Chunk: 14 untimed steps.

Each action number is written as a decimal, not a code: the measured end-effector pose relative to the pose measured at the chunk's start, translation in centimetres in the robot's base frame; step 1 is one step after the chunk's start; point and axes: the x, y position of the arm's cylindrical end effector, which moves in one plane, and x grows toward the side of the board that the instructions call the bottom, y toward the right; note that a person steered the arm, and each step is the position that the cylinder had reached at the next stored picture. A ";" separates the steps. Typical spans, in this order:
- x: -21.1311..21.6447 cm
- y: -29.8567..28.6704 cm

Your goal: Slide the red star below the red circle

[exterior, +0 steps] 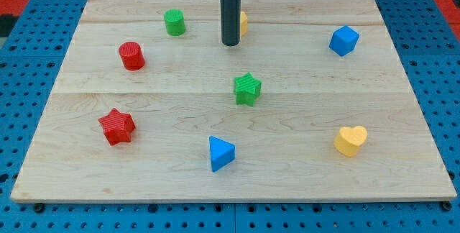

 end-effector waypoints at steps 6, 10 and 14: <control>15.0 -7.2; 20.3 -14.2; 17.2 -14.7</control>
